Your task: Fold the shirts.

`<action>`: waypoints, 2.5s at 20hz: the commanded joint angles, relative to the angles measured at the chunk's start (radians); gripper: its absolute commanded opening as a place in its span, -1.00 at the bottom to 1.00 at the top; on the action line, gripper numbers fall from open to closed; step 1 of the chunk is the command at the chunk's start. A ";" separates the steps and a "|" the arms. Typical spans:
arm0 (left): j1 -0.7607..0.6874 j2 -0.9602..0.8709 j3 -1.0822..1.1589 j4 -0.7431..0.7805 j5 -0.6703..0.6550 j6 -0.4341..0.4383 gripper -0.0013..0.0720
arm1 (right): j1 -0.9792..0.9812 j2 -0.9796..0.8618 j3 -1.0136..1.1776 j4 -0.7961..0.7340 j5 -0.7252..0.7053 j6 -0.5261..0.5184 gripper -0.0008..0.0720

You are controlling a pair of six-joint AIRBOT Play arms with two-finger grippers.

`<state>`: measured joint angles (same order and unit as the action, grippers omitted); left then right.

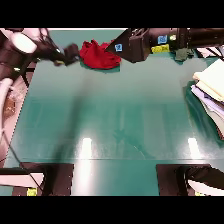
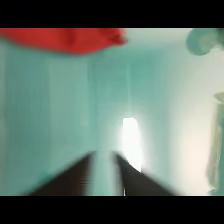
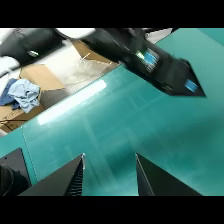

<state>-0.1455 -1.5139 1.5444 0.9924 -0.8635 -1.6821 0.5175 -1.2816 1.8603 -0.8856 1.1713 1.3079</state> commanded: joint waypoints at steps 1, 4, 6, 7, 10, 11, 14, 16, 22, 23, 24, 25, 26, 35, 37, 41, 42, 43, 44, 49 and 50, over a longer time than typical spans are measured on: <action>0.001 -0.205 -0.059 -0.198 0.237 -0.045 0.97 | 0.000 -0.002 0.000 0.000 0.009 0.000 0.08; 0.001 -0.381 -0.013 -0.439 0.398 -0.037 0.98 | 0.001 -0.003 0.000 0.001 0.041 0.000 0.08; 0.001 -0.480 0.081 -0.500 0.448 -0.021 0.98 | 0.000 -0.004 0.001 0.001 0.058 0.000 0.08; 0.001 -0.518 0.138 -0.500 0.464 0.006 0.98 | 0.001 -0.004 0.000 0.002 0.071 0.000 0.08; 0.001 -0.629 0.325 -0.499 0.494 0.051 0.95 | 0.000 -0.004 0.001 0.001 0.097 0.000 0.08; 0.001 -0.658 0.372 -0.499 0.508 0.051 0.95 | 0.001 -0.004 0.001 0.002 0.097 0.000 0.08; 0.001 -0.727 0.458 -0.499 0.526 0.047 0.94 | 0.000 -0.004 0.001 0.002 0.103 0.000 0.08; 0.000 -0.751 0.468 -0.499 0.535 0.039 0.79 | 0.000 -0.004 0.001 0.002 0.108 0.000 0.08; 0.000 -0.764 0.491 -0.581 0.529 0.038 -0.88 | 0.000 -0.004 0.001 0.002 0.112 0.000 0.08; 0.000 -0.764 0.510 -0.612 0.500 0.042 -0.87 | 0.000 -0.004 0.001 0.002 0.112 0.000 0.08; 0.000 -0.763 0.527 -0.644 0.460 0.042 -0.87 | 0.000 -0.004 0.001 0.002 0.112 0.000 0.08; 0.000 -0.753 0.537 -0.677 0.406 0.043 -0.88 | -0.003 -0.003 0.001 0.000 0.112 0.000 0.08; 0.000 -0.732 0.536 -0.698 0.354 0.070 -0.88 | -0.014 -0.003 0.001 -0.002 0.110 -0.001 0.08; -0.109 -0.332 0.400 0.182 -0.653 0.084 -0.88 | -0.326 -0.006 -0.001 0.116 -0.030 0.038 0.08; -0.201 -0.246 0.302 0.267 -0.829 0.084 -0.88 | -0.370 -0.006 -0.029 0.113 0.012 0.038 0.08; -0.418 -0.070 0.037 0.299 -0.899 0.037 -0.88 | -0.396 -0.005 -0.197 0.126 0.082 0.064 0.08; -0.468 -0.025 -0.041 0.306 -0.885 0.038 -0.88 | -0.396 -0.005 -0.241 0.132 0.095 0.062 0.07; -0.512 0.021 -0.123 0.348 -0.859 0.040 -0.88 | -0.392 -0.005 -0.290 0.132 0.099 0.062 0.08; -0.537 0.062 -0.192 0.423 -0.837 0.031 -0.88 | -0.392 -0.005 -0.341 0.127 0.085 0.059 0.07; -0.437 0.334 -0.481 0.619 -0.859 0.011 -0.88 | -0.404 -0.005 -0.565 0.134 -0.070 0.048 0.08; -0.399 0.383 -0.527 0.622 -0.837 0.010 -0.88 | -0.402 -0.005 -0.606 0.133 -0.111 0.048 0.07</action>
<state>-0.5980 -1.2762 1.1706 1.5150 -1.7164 -1.6611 0.1181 -1.2873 1.3727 -0.7574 1.1561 1.3590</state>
